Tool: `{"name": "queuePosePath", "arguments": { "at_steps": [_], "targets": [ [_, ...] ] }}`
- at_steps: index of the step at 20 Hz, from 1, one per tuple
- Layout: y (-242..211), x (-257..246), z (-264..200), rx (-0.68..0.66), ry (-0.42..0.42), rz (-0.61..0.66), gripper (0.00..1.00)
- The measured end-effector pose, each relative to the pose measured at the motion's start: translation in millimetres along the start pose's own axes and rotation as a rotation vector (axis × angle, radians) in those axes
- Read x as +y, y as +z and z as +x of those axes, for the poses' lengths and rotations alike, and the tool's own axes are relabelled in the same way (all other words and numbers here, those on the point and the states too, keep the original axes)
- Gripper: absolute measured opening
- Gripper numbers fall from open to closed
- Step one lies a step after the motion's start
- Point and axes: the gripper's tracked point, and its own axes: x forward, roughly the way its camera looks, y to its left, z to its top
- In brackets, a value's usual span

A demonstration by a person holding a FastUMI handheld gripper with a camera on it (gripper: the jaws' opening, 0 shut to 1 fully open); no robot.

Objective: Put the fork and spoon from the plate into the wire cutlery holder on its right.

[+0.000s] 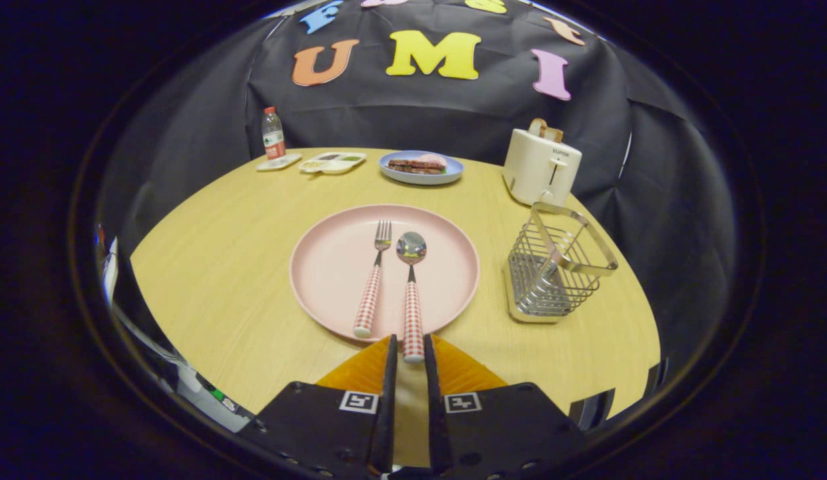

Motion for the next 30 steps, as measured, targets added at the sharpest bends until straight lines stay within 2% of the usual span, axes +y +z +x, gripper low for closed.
{"name": "queuePosePath", "arguments": {
  "at_steps": [1,2,5,6,14,18,24,30],
  "targets": [
    [0.1,-4.5,0.5,0.002,-0.016,0.000,0.21],
    [-0.1,-4.9,-0.7,0.005,-0.018,0.009,0.12],
    [4.5,-12.1,0.3,0.007,-0.022,0.032,0.11],
    [6.7,-13.0,-4.1,0.008,-0.017,0.036,0.04],
    [62.9,-27.9,-50.5,-0.025,0.018,0.039,0.04],
    [105.3,-64.8,-96.2,-0.002,0.012,0.094,0.04],
    [116.7,-137.9,-133.4,0.165,-0.064,0.179,0.04],
    [99.7,-144.6,-142.9,0.356,-0.049,0.226,0.04]
  ]
}}
